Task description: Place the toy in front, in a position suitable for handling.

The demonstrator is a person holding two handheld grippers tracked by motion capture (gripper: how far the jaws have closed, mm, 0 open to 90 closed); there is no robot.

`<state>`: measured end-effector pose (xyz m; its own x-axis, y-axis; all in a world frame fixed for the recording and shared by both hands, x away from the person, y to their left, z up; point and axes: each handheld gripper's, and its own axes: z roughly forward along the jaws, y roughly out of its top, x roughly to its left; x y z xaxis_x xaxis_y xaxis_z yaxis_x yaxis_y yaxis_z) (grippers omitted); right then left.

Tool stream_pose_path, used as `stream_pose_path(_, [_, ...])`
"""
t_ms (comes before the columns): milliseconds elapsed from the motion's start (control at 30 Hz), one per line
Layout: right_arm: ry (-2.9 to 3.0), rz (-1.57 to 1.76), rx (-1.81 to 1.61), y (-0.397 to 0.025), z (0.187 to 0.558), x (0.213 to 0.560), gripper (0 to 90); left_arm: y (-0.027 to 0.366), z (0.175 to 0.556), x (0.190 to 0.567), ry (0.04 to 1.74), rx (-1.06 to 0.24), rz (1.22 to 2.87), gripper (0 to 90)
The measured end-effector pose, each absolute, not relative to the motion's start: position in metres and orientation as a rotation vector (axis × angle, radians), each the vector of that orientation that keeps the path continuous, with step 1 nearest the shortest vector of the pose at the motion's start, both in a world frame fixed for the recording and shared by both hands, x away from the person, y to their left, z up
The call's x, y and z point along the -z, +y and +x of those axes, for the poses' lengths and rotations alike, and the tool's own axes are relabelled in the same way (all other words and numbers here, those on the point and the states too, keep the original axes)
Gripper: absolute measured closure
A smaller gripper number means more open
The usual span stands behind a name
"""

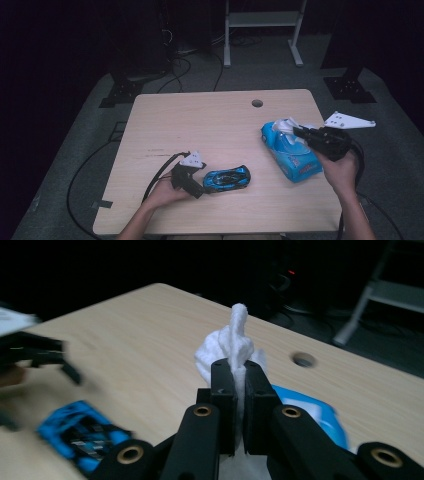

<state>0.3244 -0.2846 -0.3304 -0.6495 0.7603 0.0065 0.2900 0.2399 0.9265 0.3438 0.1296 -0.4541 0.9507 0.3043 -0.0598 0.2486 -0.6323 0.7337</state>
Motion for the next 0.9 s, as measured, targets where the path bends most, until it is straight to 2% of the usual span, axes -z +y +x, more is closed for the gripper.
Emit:
stream_pose_path(100, [2.170,0.877,-1.442,-0.261,0.307,0.332,84.9,0.129,0.342,0.455,0.378,-0.090,2.282,5.5])
stream_pose_path(200, [2.315,0.827,-1.431,-0.238,0.298,0.349,84.6,0.126,0.340,0.457,0.361,-0.129,2.262,5.9])
stream_pose_path(267, [2.372,0.827,-1.435,-0.230,0.296,0.357,84.6,0.124,0.341,0.458,0.354,-0.138,2.268,5.9])
stream_pose_path(300, [2.459,0.816,-1.409,-0.216,0.296,0.371,84.3,0.122,0.341,0.460,0.349,-0.141,2.276,6.0])
stream_pose_path(433, [2.596,0.802,-1.304,-0.193,0.304,0.395,83.3,0.118,0.341,0.464,0.338,-0.139,2.300,10.6])
stream_pose_path(567, [2.672,0.788,-1.211,-0.175,0.313,0.412,78.5,0.117,0.342,0.465,0.338,-0.126,2.312,15.0])
stream_pose_path(600, [2.697,0.783,-1.182,-0.166,0.317,0.418,70.8,0.117,0.343,0.467,0.343,-0.118,2.322,15.7])
stream_pose_path(733, [2.713,0.757,-1.144,-0.151,0.319,0.426,62.2,0.116,0.345,0.471,0.356,-0.084,2.345,15.9])
stream_pose_path(900, [2.693,0.741,-1.134,-0.135,0.317,0.430,58.3,0.115,0.344,0.473,0.350,-0.115,2.359,20.6])
